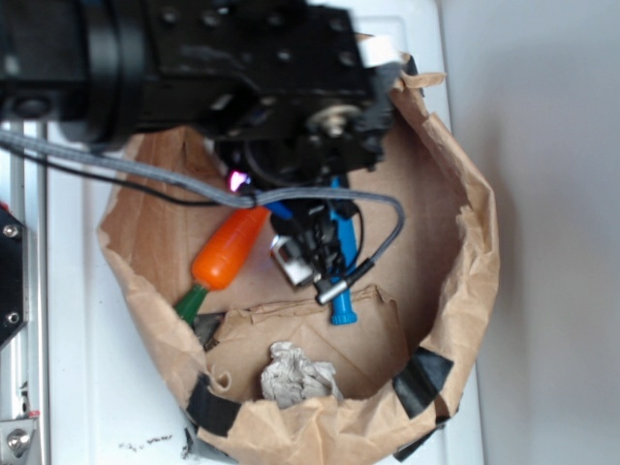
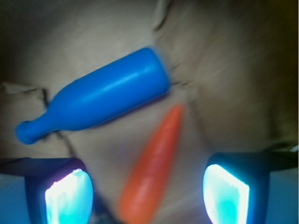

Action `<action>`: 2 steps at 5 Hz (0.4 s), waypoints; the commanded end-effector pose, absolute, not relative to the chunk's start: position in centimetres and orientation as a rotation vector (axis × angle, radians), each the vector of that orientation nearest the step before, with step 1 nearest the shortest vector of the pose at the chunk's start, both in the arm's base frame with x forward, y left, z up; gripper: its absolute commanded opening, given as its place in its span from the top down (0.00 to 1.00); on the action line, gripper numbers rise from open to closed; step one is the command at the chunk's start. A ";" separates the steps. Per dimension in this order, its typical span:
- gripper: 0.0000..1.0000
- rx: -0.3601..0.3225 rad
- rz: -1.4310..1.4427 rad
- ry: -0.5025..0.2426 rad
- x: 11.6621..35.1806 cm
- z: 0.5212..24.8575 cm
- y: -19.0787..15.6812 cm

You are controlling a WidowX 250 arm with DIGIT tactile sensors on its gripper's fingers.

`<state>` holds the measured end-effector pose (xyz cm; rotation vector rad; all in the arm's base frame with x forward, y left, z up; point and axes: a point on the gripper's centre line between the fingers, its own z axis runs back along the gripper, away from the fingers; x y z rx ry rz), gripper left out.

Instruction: Grab the carrot.

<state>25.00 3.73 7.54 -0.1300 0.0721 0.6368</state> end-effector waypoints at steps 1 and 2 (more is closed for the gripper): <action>0.00 -0.156 0.645 -0.030 24.1 7.1 3.4; 0.00 -0.127 0.653 -0.040 23.9 5.4 2.9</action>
